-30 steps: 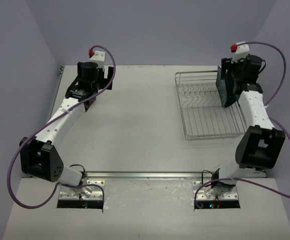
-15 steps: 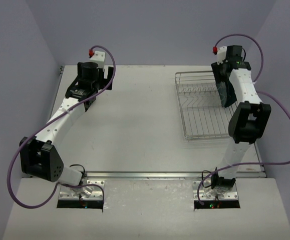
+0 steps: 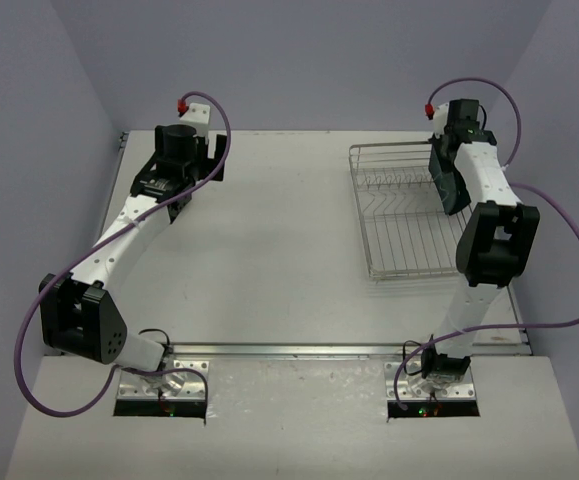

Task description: Unload the plates from the dish rack

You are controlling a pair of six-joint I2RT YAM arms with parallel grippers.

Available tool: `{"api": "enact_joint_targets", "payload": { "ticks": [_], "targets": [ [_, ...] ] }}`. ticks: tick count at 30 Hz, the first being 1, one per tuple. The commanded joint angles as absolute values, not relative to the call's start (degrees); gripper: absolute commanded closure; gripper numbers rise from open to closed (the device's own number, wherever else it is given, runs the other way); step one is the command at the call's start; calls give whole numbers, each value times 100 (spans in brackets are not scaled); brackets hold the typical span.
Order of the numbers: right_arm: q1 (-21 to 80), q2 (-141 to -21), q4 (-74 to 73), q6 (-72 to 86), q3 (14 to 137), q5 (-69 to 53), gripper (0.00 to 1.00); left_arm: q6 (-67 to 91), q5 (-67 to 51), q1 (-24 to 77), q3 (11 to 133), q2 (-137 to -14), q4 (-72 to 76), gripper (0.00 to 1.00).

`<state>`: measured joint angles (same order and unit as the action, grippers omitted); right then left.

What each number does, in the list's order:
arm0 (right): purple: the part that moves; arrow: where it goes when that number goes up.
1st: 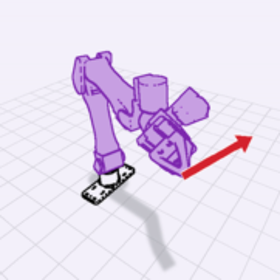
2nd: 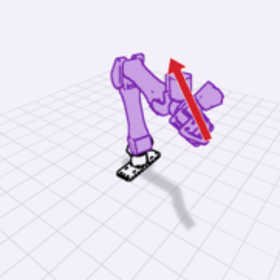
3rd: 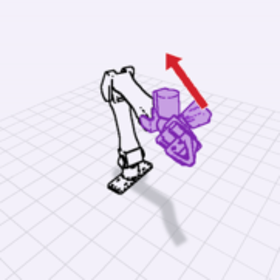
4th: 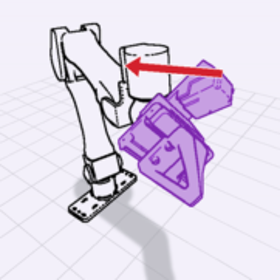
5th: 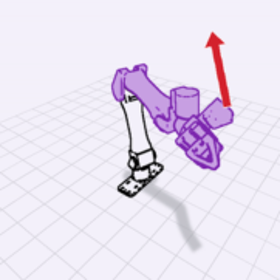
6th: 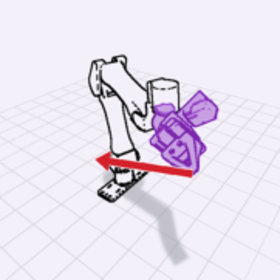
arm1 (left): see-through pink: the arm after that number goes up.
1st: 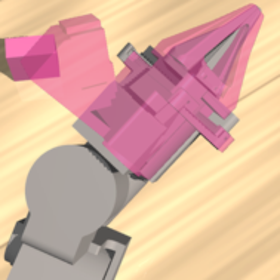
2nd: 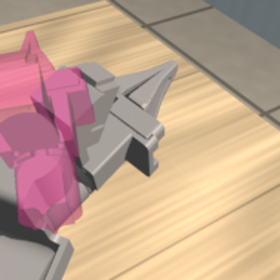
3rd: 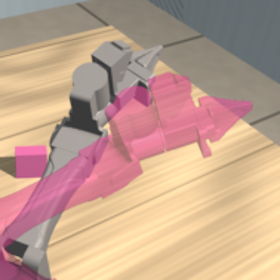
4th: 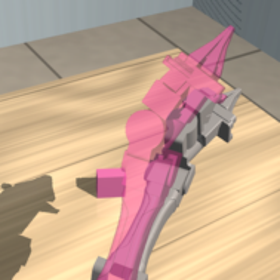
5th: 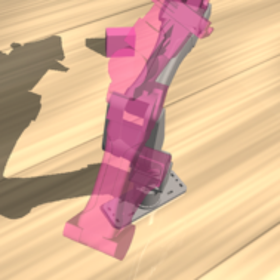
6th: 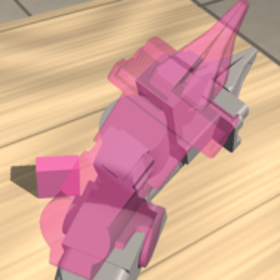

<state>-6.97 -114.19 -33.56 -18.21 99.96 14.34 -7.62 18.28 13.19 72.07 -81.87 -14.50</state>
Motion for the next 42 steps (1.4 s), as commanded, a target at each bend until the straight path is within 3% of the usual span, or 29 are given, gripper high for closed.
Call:
{"api": "enact_joint_targets", "payload": {
  "ticks": [1, 16, 21, 25, 29, 33, 42],
  "targets": [
    [-556, -10984, -3252, -1842, 10232, 1621, 100, -710, 1835, 1362, 7385, -8051, -1303, 0],
    [-378, -9936, -3834, -1141, 11347, 1477, 100, -603, 1669, 1359, 7561, -7998, -1405, 0],
    [-378, -9514, -3943, -841, 11533, 1051, 100, -321, 905, 1261, 7642, -7896, -1555, 0],
    [-387, -8866, -3680, -85, 11006, -336, 100, 552, -2098, 835, 6959, -7404, -1054, 0],
    [-392, -8379, -3223, 1179, 10106, -2400, 100, 1711, -4268, 800, 5955, -7099, 289, 0],
    [-387, -7884, -1596, 2996, 8491, -4419, 100, 3366, -5056, 809, 5068, -7091, 1905, 2],
    [-287, -7882, 845, 5780, 7120, -5487, 100, 5211, -5077, 1325, 4535, -7376, 3973, 5]
  ]
}}
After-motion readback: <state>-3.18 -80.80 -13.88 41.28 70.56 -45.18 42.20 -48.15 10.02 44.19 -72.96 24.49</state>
